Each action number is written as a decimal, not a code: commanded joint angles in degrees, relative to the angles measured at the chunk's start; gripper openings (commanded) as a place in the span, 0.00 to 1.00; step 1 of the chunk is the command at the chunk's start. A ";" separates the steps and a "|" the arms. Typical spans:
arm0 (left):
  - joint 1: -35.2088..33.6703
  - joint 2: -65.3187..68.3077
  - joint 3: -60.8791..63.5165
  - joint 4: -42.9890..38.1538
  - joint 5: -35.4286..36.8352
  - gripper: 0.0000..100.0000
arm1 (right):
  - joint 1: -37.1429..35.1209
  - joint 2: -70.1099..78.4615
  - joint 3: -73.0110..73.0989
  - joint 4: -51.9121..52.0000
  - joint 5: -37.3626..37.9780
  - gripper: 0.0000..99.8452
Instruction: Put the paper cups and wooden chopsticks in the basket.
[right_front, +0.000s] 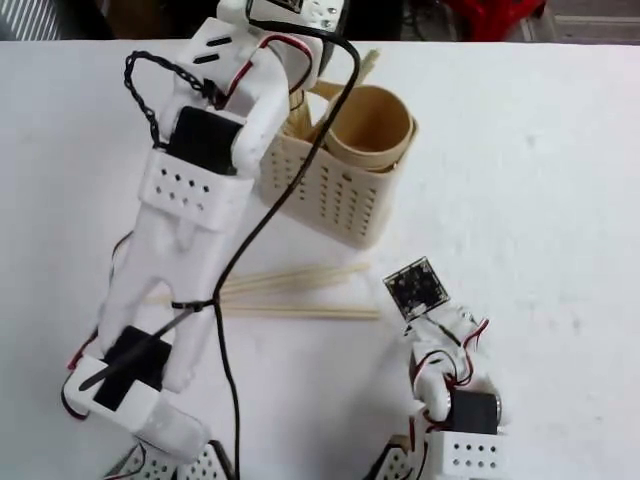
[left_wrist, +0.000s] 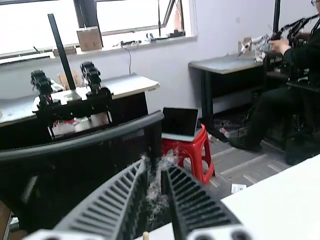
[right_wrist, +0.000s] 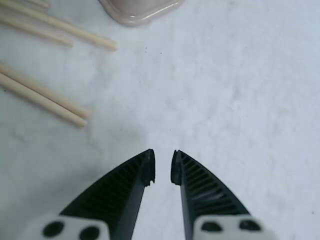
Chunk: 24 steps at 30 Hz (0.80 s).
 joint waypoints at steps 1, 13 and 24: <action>-1.36 -0.75 -2.46 4.92 0.09 0.07 | -0.31 -0.31 0.53 -0.48 0.35 0.07; -9.36 -13.85 -1.23 58.73 -3.08 0.03 | -0.31 -0.31 0.53 -0.48 0.35 0.07; -10.95 -21.14 64.97 21.54 -15.56 0.02 | -0.31 -0.31 0.53 -0.48 0.35 0.07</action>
